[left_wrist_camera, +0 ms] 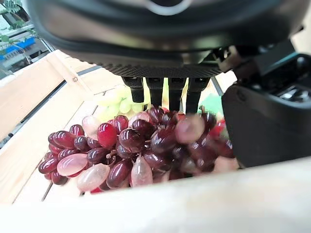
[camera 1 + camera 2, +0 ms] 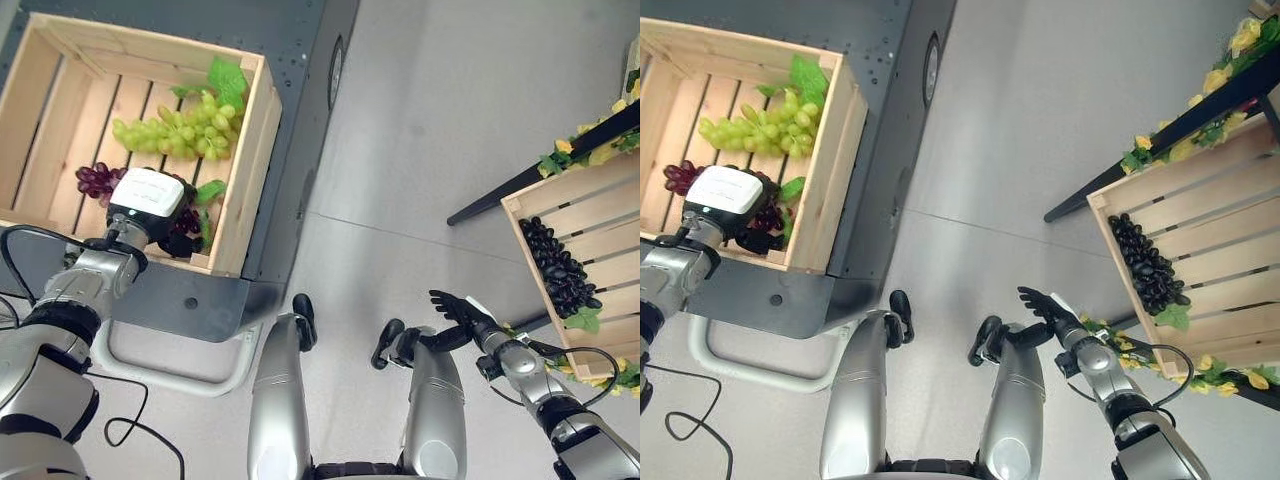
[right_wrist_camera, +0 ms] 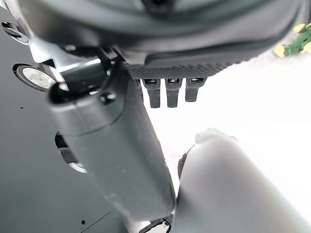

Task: Pick up the fruits from the basket on one side to the basket on the other side

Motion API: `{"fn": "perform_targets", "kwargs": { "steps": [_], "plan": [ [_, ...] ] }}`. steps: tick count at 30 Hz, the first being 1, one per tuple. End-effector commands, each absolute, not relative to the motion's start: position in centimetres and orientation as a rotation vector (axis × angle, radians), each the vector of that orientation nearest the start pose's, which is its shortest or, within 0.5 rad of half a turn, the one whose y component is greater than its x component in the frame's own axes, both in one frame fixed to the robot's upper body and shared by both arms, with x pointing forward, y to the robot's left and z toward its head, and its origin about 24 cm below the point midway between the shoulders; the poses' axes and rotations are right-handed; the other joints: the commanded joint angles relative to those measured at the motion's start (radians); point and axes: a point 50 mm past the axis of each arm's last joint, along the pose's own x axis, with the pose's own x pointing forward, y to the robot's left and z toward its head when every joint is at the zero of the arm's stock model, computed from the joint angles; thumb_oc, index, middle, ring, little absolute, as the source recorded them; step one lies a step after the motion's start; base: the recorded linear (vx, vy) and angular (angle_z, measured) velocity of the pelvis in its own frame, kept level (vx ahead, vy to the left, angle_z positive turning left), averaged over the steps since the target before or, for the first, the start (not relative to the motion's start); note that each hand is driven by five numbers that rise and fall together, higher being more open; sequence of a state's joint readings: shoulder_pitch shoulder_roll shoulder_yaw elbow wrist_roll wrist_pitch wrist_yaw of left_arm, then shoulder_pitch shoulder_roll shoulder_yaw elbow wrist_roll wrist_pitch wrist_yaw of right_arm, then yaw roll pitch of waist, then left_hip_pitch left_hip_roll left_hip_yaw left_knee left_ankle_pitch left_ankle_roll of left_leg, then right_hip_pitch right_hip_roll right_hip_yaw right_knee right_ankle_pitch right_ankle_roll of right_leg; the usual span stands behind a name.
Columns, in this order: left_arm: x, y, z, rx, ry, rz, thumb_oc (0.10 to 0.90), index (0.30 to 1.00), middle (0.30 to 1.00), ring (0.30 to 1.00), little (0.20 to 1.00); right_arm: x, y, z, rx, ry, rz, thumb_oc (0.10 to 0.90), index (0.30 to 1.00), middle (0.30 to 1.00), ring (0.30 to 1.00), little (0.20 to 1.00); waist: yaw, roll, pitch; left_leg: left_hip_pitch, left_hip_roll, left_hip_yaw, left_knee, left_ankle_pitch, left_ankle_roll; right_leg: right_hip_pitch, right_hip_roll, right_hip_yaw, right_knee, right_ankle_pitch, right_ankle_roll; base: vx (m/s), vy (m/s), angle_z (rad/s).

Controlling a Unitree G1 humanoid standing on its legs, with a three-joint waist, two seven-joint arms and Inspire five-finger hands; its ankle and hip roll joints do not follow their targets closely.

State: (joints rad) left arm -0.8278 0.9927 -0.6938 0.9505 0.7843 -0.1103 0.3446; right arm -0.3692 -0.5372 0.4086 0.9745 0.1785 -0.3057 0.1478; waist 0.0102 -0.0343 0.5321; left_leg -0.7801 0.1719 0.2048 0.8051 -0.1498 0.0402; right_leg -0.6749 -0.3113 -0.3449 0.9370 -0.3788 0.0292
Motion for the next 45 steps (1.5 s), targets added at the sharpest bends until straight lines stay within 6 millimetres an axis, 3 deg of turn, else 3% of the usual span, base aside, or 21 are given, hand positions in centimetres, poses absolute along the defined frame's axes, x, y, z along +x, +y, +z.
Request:
{"fn": "perform_targets", "kwargs": {
  "steps": [1, 4, 6, 7, 8, 11, 15, 21, 31, 39, 45],
  "plan": [
    [31.9, 40.4, 20.4, 2.137, 0.249, 0.478, 0.800, 0.900, 0.900, 0.900, 0.900, 27.2, -27.4, -2.0, -0.496, 0.367, 0.216, 0.800, 0.900, 0.900, 0.900, 0.900, 0.011, 0.000, -0.012, 0.134, -0.018, 0.062, -0.044, -0.161, 0.012, 0.027, 0.014, 0.017, -0.053, 0.089, 0.020, 0.00, 0.000, 0.00],
    [31.4, 41.1, 21.0, 2.155, 0.271, 0.556, 0.800, 0.900, 0.900, 0.900, 0.900, 27.3, -27.2, -2.0, -0.497, 0.362, 0.225, 0.800, 0.900, 0.900, 0.900, 0.900, 0.013, 0.001, -0.012, 0.127, -0.019, 0.061, -0.043, -0.163, 0.012, 0.021, 0.013, 0.018, -0.054, 0.088, 0.020, 0.00, 0.013, 0.00],
    [31.2, 41.1, 21.2, 2.165, 0.188, 0.627, 0.800, 0.900, 0.900, 0.900, 0.900, 27.4, -27.0, -2.1, -0.498, 0.364, 0.233, 0.800, 0.900, 0.900, 0.900, 0.900, 0.016, 0.002, -0.012, 0.129, -0.023, 0.060, -0.045, -0.162, 0.010, 0.025, 0.011, 0.017, -0.058, 0.088, 0.020, 0.00, 0.032, 0.03],
    [31.2, 41.0, 21.4, 2.164, 0.142, 0.651, 0.800, 0.900, 0.900, 0.900, 0.900, 27.4, -26.9, -2.1, -0.498, 0.363, 0.236, 0.800, 0.900, 0.900, 0.900, 0.900, 0.018, 0.002, -0.012, 0.129, -0.023, 0.060, -0.045, -0.162, 0.010, 0.026, 0.011, 0.017, -0.058, 0.090, 0.021, 0.00, 0.015, 0.05],
    [31.3, 40.2, 22.0, 2.163, -0.043, 0.703, 0.800, 0.900, 0.900, 0.900, 0.900, 27.4, -26.5, -2.2, -0.500, 0.360, 0.246, 0.800, 0.900, 0.900, 0.900, 0.900, 0.021, 0.000, -0.012, 0.131, -0.024, 0.060, -0.047, -0.163, 0.011, 0.028, 0.010, 0.015, -0.059, 0.094, 0.022, -0.01, 0.005, 0.06],
    [31.4, 39.1, 23.3, 2.142, -0.256, 0.740, 0.800, 0.900, 0.900, 0.900, 0.900, 27.1, -26.3, -2.6, -0.493, 0.355, 0.252, 0.800, 0.900, 0.900, 0.900, 0.900, 0.028, -0.004, -0.012, 0.130, -0.024, 0.058, -0.050, -0.164, 0.012, 0.029, 0.007, 0.008, -0.060, 0.098, 0.026, -0.01, -0.010, 0.05],
    [31.5, 38.5, 24.2, 2.153, -0.339, 0.664, 0.800, 0.900, 0.900, 0.900, 0.900, 26.4, -26.1, -3.2, -0.486, 0.364, 0.244, 0.800, 0.900, 0.900, 0.900, 0.900, 0.036, -0.003, -0.012, 0.141, -0.030, 0.055, -0.061, -0.165, 0.017, 0.037, 0.004, 0.003, -0.064, 0.109, 0.034, 0.00, -0.013, 0.02],
    [31.7, 38.3, 22.4, 2.124, -0.261, 0.513, 0.800, 0.900, 0.900, 0.900, 0.900, 26.2, -25.9, -3.5, -0.480, 0.374, 0.241, 0.800, 0.900, 0.900, 0.900, 0.900, 0.039, -0.003, -0.012, 0.154, -0.031, 0.057, -0.070, -0.168, 0.025, 0.045, 0.001, 0.000, -0.070, 0.128, 0.045, 0.00, 0.000, 0.00],
    [31.5, 39.3, 21.1, 2.069, -0.083, 0.488, 0.800, 0.900, 0.900, 0.900, 0.900, 26.5, -26.1, -3.2, -0.478, 0.368, 0.232, 0.800, 0.900, 0.900, 0.900, 0.900, 0.035, -0.007, -0.012, 0.147, -0.028, 0.063, -0.063, -0.177, 0.035, 0.035, -0.001, -0.003, -0.065, 0.146, 0.053, 0.00, 0.000, 0.00],
    [30.7, 41.6, 22.0, 2.088, 0.170, 0.702, 0.800, 0.900, 0.900, 0.900, 0.900, 26.5, -25.8, -3.2, -0.470, 0.363, 0.237, 0.800, 0.900, 0.900, 0.900, 0.900, 0.029, -0.020, -0.012, 0.117, -0.030, 0.064, -0.068, -0.177, 0.040, 0.006, 0.002, -0.004, -0.076, 0.169, 0.056, 0.00, 0.000, 0.00],
    [29.7, 42.8, 22.3, 2.093, 0.266, 0.850, 0.800, 0.900, 0.900, 0.900, 0.900, 26.5, -25.3, -3.3, -0.455, 0.357, 0.248, 0.800, 0.900, 0.900, 0.900, 0.900, 0.030, -0.027, -0.012, 0.095, -0.030, 0.062, -0.057, -0.178, 0.041, -0.007, 0.003, -0.008, -0.077, 0.170, 0.051, 0.01, 0.012, 0.04]
  ]
}}
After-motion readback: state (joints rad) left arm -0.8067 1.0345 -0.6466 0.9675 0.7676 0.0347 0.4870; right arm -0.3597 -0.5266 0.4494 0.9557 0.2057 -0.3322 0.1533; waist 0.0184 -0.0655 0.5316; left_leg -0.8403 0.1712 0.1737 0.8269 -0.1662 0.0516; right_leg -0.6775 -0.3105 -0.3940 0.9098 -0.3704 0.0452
